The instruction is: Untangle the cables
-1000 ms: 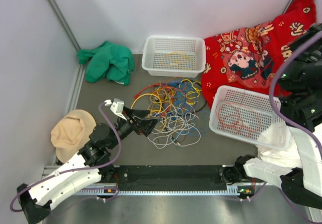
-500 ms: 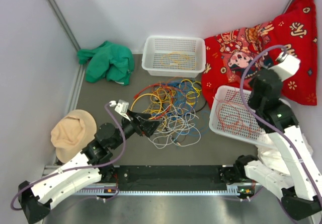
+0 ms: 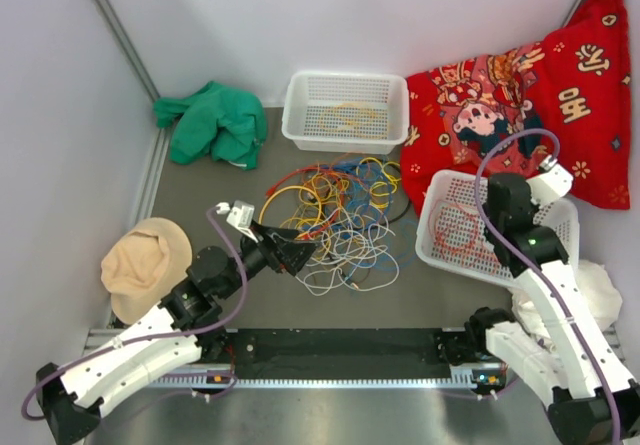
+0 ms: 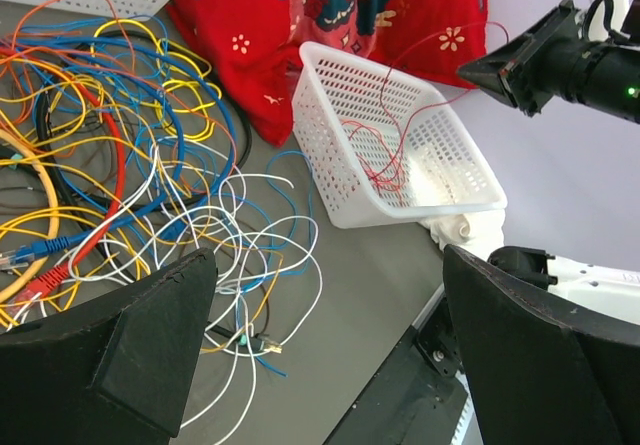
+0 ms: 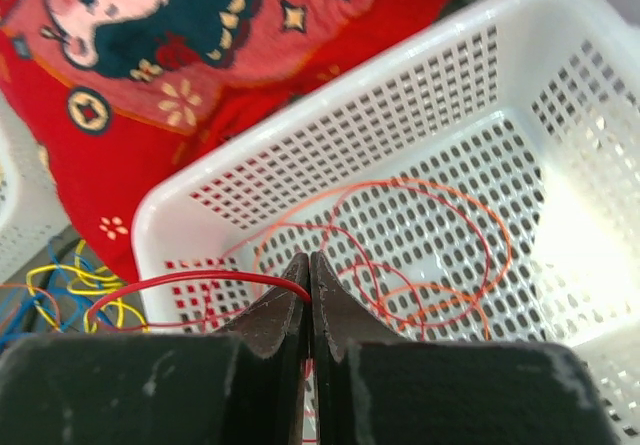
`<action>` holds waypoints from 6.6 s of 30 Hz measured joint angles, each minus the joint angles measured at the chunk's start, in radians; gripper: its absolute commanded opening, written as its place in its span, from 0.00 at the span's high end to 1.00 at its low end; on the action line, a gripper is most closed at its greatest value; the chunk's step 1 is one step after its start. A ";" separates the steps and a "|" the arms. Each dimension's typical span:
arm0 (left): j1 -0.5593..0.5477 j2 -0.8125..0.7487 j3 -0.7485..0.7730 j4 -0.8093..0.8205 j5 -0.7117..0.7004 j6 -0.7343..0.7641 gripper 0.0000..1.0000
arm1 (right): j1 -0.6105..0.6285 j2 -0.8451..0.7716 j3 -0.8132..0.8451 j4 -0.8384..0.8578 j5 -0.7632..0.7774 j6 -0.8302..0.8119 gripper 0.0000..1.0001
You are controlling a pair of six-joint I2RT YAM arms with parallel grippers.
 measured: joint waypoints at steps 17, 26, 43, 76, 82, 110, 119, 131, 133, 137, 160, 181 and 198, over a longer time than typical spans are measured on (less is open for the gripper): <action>0.000 0.106 0.112 -0.204 -0.216 0.004 0.01 | 0.014 -0.036 -0.012 -0.031 -0.423 -0.047 0.23; 0.002 0.407 0.306 -0.330 -0.308 0.053 0.01 | 0.359 0.044 -0.002 0.151 -0.635 -0.154 0.26; 0.298 1.036 0.521 -0.246 -0.039 -0.054 0.01 | 0.553 -0.007 -0.050 0.193 -0.546 -0.194 0.28; 0.231 0.927 0.590 -0.348 -0.115 0.020 1.00 | 0.553 0.044 -0.095 0.192 -0.525 -0.180 0.29; 0.268 0.611 0.658 -0.412 -0.139 0.039 1.00 | 0.553 0.037 -0.086 0.195 -0.567 -0.174 0.30; 0.280 0.477 0.763 -0.535 -0.045 0.035 1.00 | 0.594 0.418 0.183 0.628 -0.912 -0.095 0.53; 0.280 0.470 0.749 -0.544 -0.044 0.034 0.95 | 0.610 0.481 0.277 0.596 -0.877 -0.133 1.00; 0.280 0.439 0.744 -0.663 -0.240 0.030 0.01 | 0.610 0.450 0.782 0.261 -0.615 -0.339 1.00; 0.280 0.431 0.738 -0.668 -0.266 0.029 0.01 | 0.610 0.456 0.877 0.213 -0.577 -0.373 1.00; 0.280 0.401 0.715 -0.673 -0.295 0.025 0.01 | 0.610 0.492 1.054 0.125 -0.503 -0.433 1.00; 0.280 0.253 0.462 -0.713 -0.275 -0.046 0.01 | 0.299 0.935 1.226 0.040 -0.507 -0.357 1.00; 0.280 0.343 0.309 -0.667 -0.231 -0.061 0.01 | 0.227 1.224 1.173 0.224 -0.549 -0.289 0.29; 0.281 0.405 0.270 -0.576 -0.074 -0.125 0.01 | 0.308 0.919 0.489 0.230 -0.511 -0.291 0.39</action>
